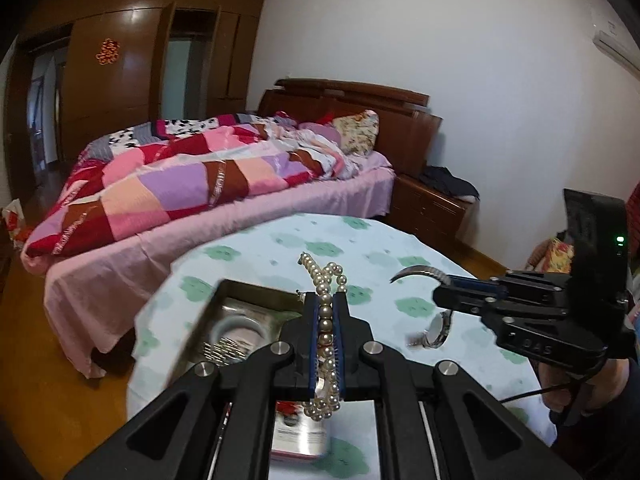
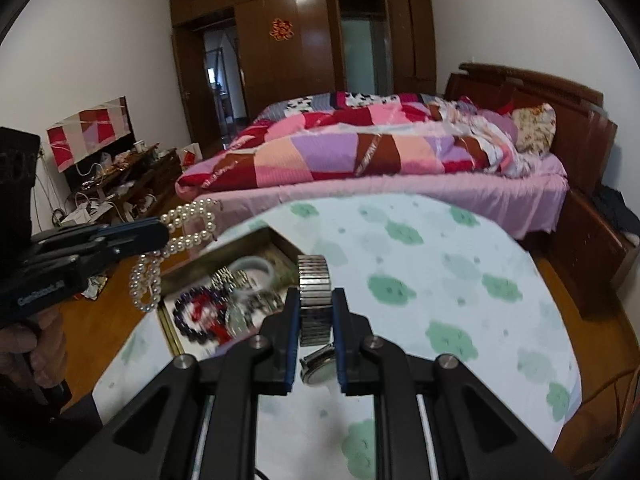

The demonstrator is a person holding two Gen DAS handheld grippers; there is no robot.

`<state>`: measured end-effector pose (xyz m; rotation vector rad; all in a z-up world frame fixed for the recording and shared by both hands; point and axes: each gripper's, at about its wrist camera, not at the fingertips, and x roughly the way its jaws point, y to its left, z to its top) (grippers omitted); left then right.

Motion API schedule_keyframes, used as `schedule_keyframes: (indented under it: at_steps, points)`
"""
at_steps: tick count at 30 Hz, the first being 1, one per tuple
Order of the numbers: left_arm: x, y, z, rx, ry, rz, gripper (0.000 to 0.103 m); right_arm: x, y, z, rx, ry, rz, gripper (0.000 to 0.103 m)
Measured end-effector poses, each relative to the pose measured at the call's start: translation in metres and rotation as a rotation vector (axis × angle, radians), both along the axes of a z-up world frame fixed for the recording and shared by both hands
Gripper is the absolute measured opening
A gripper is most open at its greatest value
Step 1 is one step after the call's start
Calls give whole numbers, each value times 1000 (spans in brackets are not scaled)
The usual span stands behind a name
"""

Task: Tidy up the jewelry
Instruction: 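Carry the watch and pearl strand over the tin with both grippers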

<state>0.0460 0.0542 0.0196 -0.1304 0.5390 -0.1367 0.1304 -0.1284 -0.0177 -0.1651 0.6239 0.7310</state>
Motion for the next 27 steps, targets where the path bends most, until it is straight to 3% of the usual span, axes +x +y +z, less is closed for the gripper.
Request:
schedule_keyframes:
  at_steps: [14,27]
  points:
    - [18,40,-18,-1,37,107,5,3,56,12,-6,-43,80,17]
    - [30,51,-47,-12,109,133,6,7,95,-10,-44,13,127,17]
